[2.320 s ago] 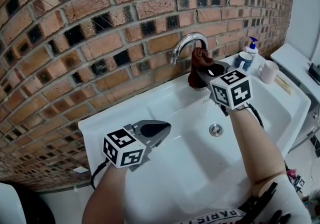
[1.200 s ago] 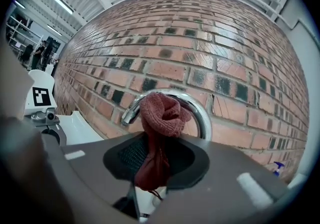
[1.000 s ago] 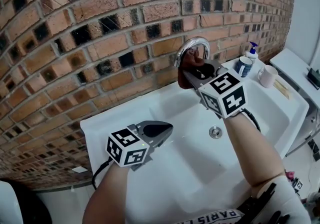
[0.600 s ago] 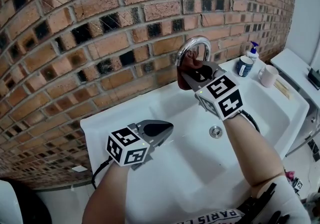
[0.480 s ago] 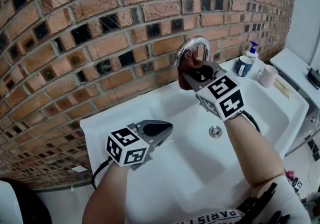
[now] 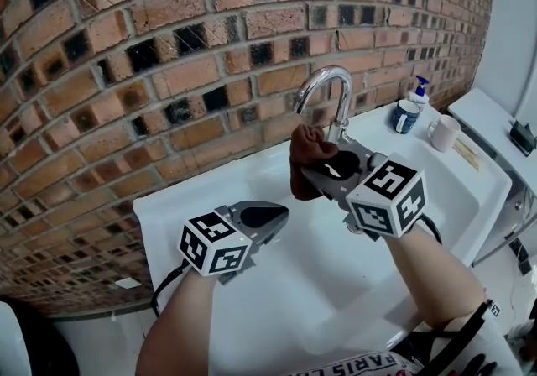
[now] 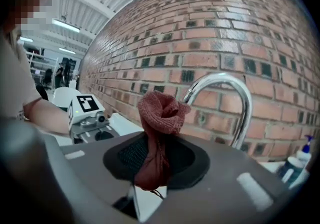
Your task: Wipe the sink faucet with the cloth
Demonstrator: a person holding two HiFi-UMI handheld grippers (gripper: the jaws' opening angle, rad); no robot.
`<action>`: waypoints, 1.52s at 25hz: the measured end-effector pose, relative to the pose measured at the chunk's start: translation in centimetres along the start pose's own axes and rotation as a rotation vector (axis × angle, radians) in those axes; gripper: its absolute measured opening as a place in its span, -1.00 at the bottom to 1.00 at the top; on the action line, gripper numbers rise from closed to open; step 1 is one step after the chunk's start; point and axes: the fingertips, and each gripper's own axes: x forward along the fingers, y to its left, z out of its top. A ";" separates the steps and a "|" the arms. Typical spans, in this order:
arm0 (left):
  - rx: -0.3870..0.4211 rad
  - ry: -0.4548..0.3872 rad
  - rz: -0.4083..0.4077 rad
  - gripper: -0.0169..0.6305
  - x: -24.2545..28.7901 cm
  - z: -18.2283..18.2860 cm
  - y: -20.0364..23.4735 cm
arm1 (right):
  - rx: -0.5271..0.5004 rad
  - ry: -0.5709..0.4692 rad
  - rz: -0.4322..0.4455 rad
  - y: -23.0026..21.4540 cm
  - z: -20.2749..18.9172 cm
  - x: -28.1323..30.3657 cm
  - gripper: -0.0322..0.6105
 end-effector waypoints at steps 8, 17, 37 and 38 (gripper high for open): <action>0.002 -0.004 0.001 -0.93 0.0 0.0 0.0 | 0.131 0.069 0.187 3.9 -6.9 0.5 -0.60; 0.001 -0.003 0.000 -0.93 0.1 0.1 0.0 | 0.135 0.085 0.285 4.7 -8.1 0.8 -0.62; 0.002 -0.008 0.003 -0.93 0.0 0.1 0.1 | 0.100 0.098 0.293 4.8 -8.6 1.2 -0.62; 0.002 -0.009 0.004 -0.93 0.0 0.1 0.2 | 0.098 0.099 0.294 4.8 -8.6 1.2 -0.62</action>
